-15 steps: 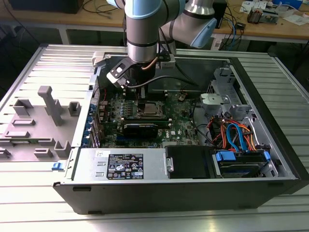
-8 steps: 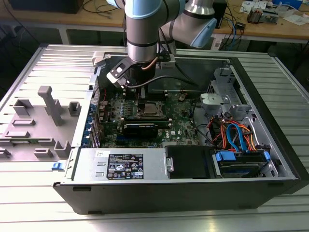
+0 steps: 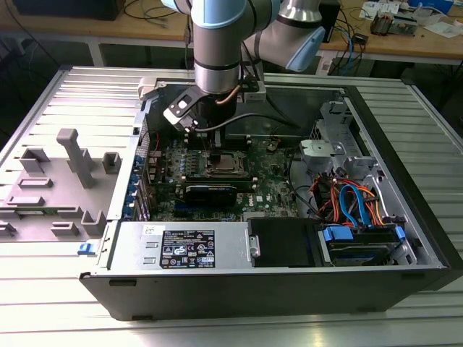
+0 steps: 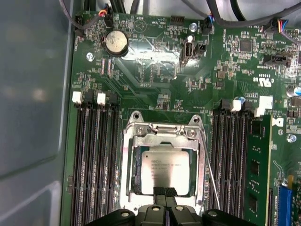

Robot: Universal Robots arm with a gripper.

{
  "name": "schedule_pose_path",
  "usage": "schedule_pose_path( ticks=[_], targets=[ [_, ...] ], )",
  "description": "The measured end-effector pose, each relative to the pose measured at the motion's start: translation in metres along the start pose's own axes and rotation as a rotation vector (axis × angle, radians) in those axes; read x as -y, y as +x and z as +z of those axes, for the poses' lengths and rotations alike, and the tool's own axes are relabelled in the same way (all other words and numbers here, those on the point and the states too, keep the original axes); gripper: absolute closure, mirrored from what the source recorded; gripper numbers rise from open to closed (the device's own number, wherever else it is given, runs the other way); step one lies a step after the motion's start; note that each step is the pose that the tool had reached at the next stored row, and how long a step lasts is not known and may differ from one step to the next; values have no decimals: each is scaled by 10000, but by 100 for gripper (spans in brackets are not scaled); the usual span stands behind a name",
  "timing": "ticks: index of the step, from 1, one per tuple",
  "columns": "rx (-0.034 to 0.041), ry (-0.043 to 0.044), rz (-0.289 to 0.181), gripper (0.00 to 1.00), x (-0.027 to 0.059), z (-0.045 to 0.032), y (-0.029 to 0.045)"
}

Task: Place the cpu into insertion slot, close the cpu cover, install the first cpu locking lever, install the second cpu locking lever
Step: 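Close the cpu cover, then install the first cpu locking lever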

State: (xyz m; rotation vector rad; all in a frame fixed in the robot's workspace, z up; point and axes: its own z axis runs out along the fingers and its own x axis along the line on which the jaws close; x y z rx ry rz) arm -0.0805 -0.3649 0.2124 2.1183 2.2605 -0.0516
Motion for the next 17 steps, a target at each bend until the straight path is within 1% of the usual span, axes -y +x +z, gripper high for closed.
schedule_pose_path(
  ticks=[8,17],
  targets=[
    [1,-1,-1,89,-155,2,-10],
    [2,0,0,89,-164,2,-11]
  ],
)
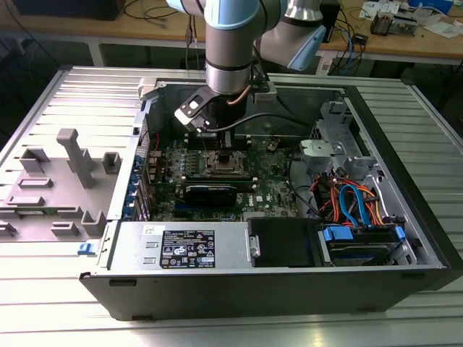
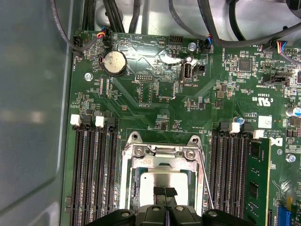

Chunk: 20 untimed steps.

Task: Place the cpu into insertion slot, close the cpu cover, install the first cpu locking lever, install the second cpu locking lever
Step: 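Install the first cpu locking lever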

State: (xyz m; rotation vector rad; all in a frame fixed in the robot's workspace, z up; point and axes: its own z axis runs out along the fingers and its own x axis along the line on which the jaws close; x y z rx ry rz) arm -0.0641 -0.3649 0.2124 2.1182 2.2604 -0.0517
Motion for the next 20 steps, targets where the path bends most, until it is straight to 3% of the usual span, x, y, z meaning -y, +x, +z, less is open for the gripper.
schedule_pose_path(
  ticks=[8,20],
  targets=[
    [1,1,0,89,-2,-32,-2],
    [0,-1,0,89,-3,-316,-17]
  ],
)
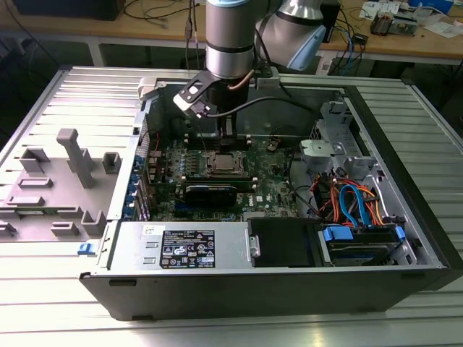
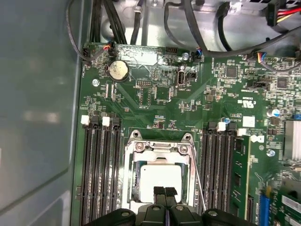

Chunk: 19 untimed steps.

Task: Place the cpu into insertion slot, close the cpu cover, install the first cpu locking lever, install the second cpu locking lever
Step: 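Install the first cpu locking lever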

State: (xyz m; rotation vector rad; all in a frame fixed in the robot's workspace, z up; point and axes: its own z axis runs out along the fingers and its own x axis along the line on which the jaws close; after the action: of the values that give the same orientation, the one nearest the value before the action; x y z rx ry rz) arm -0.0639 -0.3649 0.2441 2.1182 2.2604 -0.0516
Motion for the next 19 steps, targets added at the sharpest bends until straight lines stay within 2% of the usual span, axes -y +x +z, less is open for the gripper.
schedule_pose_path(
  ticks=[5,7,10,19],
  targets=[
    [0,0,0,89,-1,-121,-7],
    [1,1,0,89,-1,-229,-13],
    [1,0,0,89,-2,-285,-16],
    [0,-2,-54,89,-2,-303,-17]
  ],
)
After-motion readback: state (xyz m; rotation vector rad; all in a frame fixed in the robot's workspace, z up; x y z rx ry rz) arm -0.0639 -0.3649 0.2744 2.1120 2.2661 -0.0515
